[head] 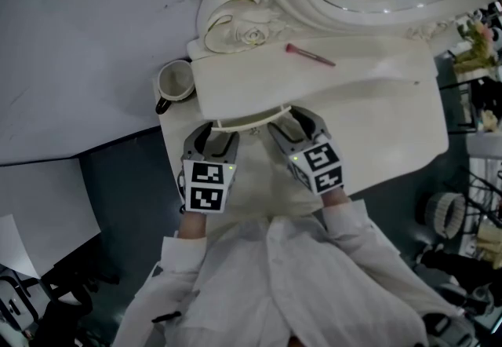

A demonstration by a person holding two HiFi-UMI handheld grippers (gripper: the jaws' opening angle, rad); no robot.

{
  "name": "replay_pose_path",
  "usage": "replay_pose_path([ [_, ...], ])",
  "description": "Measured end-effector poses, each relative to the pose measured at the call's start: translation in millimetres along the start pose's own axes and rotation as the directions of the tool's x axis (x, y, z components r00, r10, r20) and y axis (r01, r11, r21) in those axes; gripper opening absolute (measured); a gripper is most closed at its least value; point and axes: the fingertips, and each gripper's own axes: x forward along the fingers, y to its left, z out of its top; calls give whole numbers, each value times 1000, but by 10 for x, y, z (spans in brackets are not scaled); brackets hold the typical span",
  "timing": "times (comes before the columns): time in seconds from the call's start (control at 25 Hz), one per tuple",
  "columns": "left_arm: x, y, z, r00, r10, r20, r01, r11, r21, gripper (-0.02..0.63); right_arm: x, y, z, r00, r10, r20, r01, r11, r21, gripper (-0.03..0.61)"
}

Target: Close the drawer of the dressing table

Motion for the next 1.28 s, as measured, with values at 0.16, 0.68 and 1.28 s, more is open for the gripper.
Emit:
replay_pose_path([
  [0.16,19,14,26,1000,6,4,-6,1000,-8,215,21,-24,25,1000,0,7,-1,1000,14,209],
  [0.68,71,94,74,1000,16,6,-16,1000,-15,219,100,-52,83,1000,1,14,-2,999,42,209],
  [1.28,106,156,133,999,30,13,-30,999,-17,225,154,-98,136,999,-10,43,6,996,84,209],
])
